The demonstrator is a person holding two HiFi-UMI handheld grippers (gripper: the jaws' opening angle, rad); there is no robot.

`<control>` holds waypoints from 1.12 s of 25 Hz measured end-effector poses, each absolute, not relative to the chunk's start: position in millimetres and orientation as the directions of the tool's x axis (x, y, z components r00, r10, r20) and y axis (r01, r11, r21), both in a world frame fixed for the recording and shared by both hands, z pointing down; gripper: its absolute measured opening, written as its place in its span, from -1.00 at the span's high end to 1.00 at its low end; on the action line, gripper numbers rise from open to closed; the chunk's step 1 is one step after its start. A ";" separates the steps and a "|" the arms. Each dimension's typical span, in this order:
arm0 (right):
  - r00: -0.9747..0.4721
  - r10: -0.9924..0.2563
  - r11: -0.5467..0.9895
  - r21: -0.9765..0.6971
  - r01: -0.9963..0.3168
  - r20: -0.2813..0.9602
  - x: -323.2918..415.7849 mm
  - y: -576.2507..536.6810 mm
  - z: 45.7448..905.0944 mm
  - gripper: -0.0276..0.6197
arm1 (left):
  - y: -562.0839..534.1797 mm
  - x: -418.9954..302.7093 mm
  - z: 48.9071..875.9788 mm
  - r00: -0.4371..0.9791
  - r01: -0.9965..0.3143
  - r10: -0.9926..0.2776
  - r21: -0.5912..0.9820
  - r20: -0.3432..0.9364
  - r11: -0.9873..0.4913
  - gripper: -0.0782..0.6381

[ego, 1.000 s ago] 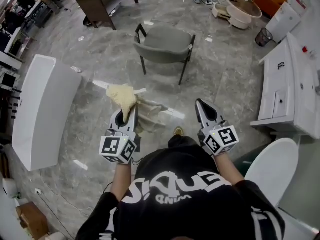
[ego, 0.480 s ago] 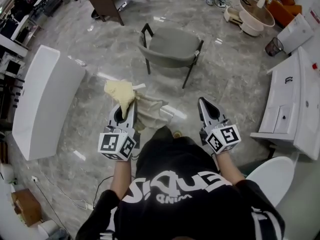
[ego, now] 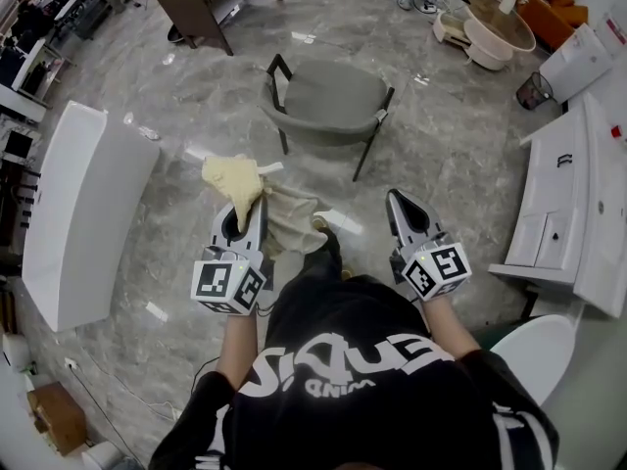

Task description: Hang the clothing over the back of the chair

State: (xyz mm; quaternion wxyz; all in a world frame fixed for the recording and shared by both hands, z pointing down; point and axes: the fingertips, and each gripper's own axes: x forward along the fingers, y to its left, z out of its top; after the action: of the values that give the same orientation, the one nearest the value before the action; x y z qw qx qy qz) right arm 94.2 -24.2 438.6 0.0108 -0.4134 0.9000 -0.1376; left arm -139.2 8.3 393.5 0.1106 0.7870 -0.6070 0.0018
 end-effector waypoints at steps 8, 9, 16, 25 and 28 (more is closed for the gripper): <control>-0.664 -0.740 0.621 -0.268 -0.737 0.111 72.2 -82.3 443.0 0.87 | -53.5 -152.0 389.9 0.287 -0.950 -0.949 0.169 0.133 -0.263 0.64; -0.663 -0.740 0.619 -0.271 -0.737 0.113 68.6 -89.6 443.0 0.87 | -61.4 -154.5 389.6 0.290 -0.949 -0.948 0.167 0.133 -0.267 0.64; -0.652 -0.750 0.608 -0.270 -0.747 0.116 54.0 -139.8 436.8 0.87 | -112.7 -165.6 389.7 0.322 -0.940 -0.934 0.169 0.151 -0.297 0.64; -0.605 -0.788 0.564 -0.264 -0.782 0.111 44.9 -191.5 432.5 0.87 | -161.6 -178.4 389.0 0.381 -0.920 -0.910 0.167 0.160 -0.356 0.64; -0.599 -0.792 0.558 -0.262 -0.788 0.116 41.4 -203.1 434.7 0.87 | -174.2 -179.2 389.2 0.392 -0.915 -0.906 0.164 0.157 -0.368 0.64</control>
State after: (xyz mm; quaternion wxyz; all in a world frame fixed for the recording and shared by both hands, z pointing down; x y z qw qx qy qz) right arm 41.4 -203.1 434.7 0.0074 -0.4476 0.8825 -0.1445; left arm -179.2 -174.2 389.2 0.1125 0.8268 -0.5508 0.0203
